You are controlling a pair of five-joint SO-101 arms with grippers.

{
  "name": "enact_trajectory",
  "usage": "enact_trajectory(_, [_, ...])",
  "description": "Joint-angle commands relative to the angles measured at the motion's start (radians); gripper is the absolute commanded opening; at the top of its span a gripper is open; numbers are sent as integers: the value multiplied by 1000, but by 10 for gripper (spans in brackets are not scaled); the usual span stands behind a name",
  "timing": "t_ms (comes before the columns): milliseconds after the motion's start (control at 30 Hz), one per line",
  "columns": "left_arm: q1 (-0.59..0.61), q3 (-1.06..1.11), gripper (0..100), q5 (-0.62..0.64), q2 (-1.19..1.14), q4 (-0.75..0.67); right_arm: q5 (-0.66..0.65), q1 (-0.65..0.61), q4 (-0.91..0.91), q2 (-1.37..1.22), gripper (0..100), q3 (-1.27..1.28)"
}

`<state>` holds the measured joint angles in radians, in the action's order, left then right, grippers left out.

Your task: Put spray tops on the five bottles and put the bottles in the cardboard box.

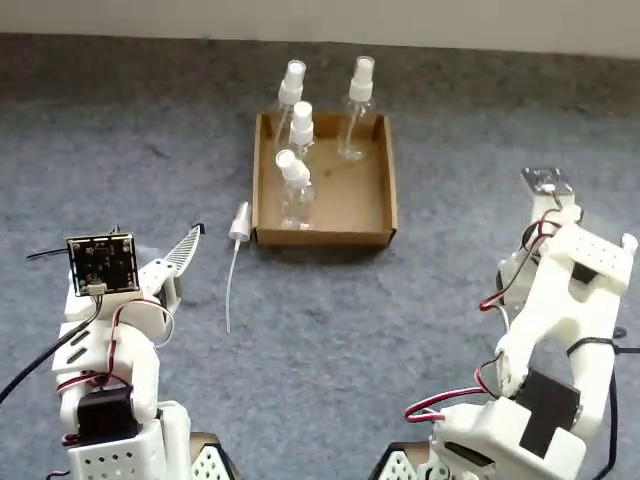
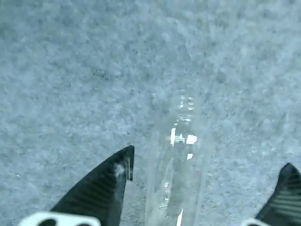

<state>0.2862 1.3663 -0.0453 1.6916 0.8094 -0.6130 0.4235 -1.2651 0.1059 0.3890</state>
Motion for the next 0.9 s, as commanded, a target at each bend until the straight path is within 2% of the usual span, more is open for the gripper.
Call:
enact_trajectory(0, [-15, -7, 347, 9, -2, 3, 12, -36, 1, 2, 386, -61])
enact_trajectory(267, [-15, -7, 347, 9, -2, 3, 11, -13, -1, -166, 386, -70])
enact_trajectory(500, [-15, -7, 347, 9, -2, 3, 12, -12, 5, -183, 384, -70])
enact_trajectory(700, [-15, -7, 347, 9, -2, 3, 9, -7, 8, -189, 258, -70])
enact_trajectory(867, [-15, -7, 347, 9, -2, 3, 12, -7, 7, -189, 238, -68])
